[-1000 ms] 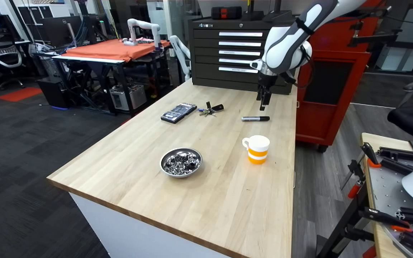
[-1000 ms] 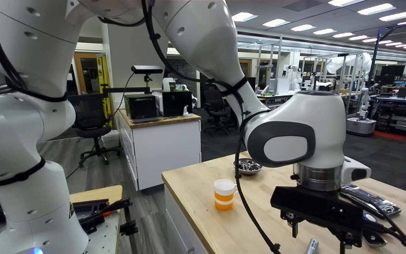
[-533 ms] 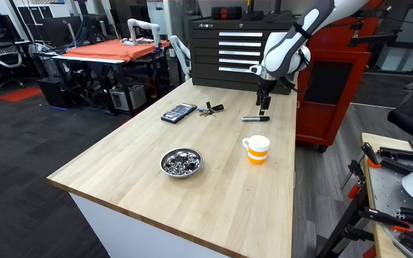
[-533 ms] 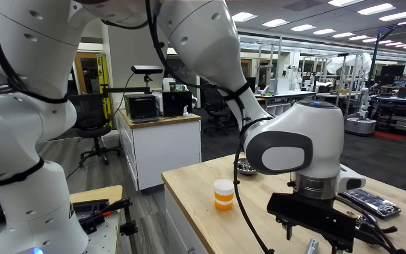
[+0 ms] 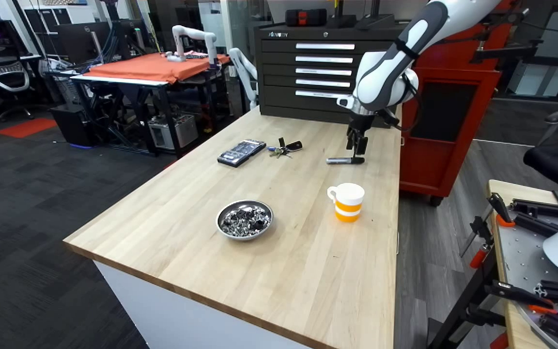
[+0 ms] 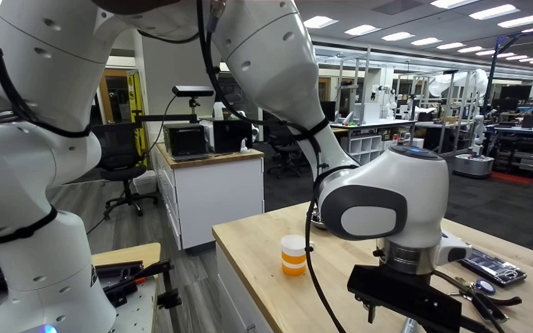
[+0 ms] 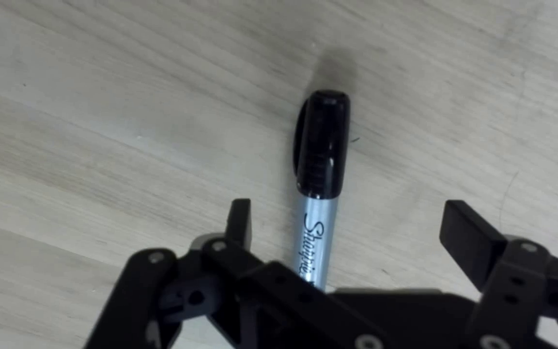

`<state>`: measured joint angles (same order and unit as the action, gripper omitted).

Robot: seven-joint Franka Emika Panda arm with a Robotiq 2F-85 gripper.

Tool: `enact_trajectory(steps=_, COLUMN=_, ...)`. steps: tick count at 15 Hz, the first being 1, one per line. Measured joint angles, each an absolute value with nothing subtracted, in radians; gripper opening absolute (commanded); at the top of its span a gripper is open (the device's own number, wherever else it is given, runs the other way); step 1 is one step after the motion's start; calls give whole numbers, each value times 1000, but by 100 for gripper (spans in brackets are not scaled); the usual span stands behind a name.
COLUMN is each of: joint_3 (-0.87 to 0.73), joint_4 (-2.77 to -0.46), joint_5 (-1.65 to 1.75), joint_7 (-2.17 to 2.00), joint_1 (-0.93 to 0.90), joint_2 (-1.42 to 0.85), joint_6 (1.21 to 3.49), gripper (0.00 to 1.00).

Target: Pick up the pen from the table and put it in the cup.

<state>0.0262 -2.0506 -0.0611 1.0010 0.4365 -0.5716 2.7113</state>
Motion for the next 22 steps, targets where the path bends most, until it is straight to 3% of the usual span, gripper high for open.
enact_trajectory(steps=3, joint_3=26, joint_4=-2051, joint_5=-61, joint_7=1008, joint_1=439, joint_2=-585, joint_6=2711, gripper=100)
enact_trajectory(steps=4, joint_3=26, joint_4=-2051, joint_5=-61, joint_7=1009, joint_1=439, joint_2=-589, joint_6=2711, gripper=96)
enact_trajectory(steps=5, joint_3=26, joint_4=-2051, joint_5=-61, joint_7=1011, joint_1=440, joint_2=-591, joint_6=2710, gripper=74)
enact_trajectory(steps=7, joint_3=26, joint_4=-2051, joint_5=-61, joint_7=1016, joint_1=441, joint_2=-594, joint_6=2710, gripper=69)
enact_trajectory(steps=17, joint_3=26, joint_4=-2051, joint_5=-61, joint_7=1042, joint_1=447, joint_2=-609, joint_6=2709, gripper=5)
enact_trajectory(steps=22, joint_3=27, joint_4=-2050, joint_5=-61, joint_7=1043, joint_1=448, joint_2=-607, joint_6=2709, gripper=7)
